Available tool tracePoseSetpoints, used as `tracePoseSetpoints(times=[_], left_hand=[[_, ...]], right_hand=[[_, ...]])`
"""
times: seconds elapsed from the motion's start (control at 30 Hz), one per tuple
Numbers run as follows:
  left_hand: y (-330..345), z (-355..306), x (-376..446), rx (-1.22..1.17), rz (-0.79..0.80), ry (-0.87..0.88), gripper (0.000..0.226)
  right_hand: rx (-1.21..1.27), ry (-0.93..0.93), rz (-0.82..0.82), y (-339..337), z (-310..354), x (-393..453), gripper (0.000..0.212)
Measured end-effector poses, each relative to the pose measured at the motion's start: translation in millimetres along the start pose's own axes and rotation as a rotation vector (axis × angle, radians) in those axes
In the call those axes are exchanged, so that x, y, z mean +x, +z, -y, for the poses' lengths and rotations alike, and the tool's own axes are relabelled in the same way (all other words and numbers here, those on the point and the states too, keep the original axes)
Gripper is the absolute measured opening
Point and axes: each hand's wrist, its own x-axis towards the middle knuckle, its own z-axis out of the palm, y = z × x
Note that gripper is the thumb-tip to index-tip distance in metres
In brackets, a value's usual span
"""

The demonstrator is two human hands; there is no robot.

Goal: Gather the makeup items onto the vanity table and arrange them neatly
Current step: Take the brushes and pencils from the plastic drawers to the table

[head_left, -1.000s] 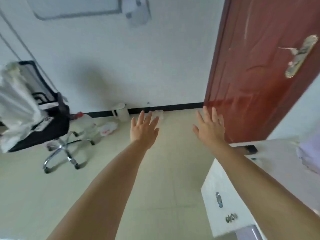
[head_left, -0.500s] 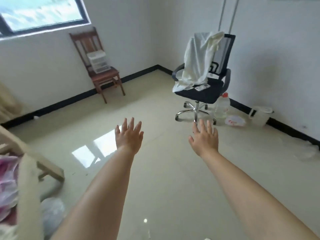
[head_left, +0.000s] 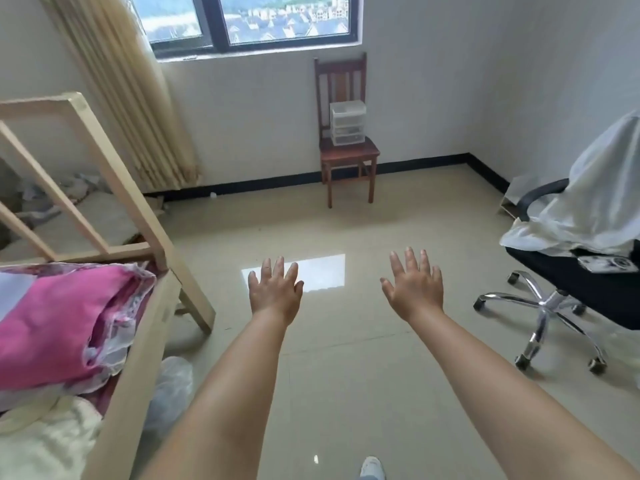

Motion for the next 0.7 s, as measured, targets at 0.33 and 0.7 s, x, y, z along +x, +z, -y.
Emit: tracePoseSetpoints(times=[0.33, 0.7], left_hand=[[-44.3, -91.4, 208.3, 0.007, 0.004, 0.083, 0.047], [-59.7, -117.6, 476.1, 0.001, 0.04, 0.088, 0.047]], right_hand=[[0.081, -0.039, 0.0, -27.3, -21.0, 223.6, 0.057], [0.002, -0.031, 0.001, -35.0, -30.6, 487.7, 0.058]])
